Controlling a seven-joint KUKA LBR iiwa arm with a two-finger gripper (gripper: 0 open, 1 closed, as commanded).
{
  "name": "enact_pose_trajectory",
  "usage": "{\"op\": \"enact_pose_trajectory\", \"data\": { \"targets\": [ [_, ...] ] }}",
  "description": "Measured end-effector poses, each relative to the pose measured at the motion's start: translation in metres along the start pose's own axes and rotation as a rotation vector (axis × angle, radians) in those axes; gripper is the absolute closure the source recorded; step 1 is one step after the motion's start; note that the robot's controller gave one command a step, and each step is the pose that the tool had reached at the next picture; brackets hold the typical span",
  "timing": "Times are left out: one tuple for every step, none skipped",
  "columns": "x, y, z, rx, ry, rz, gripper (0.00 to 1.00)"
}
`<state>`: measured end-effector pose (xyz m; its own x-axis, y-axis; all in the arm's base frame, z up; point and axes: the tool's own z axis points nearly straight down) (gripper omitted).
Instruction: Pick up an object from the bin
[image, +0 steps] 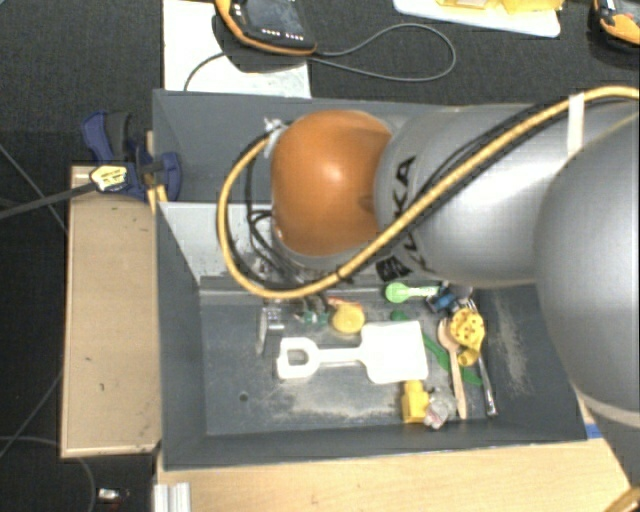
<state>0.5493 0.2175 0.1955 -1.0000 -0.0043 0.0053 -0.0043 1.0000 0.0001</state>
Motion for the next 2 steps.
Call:
{"op": "enact_pose_trajectory", "data": {
  "targets": [
    [-0.002,-0.001,-0.005,-0.001,-0.008,0.006,0.0],
    [-0.005,-0.056,0.081,-0.001,-0.012,-0.064,0.0]
  ]
}}
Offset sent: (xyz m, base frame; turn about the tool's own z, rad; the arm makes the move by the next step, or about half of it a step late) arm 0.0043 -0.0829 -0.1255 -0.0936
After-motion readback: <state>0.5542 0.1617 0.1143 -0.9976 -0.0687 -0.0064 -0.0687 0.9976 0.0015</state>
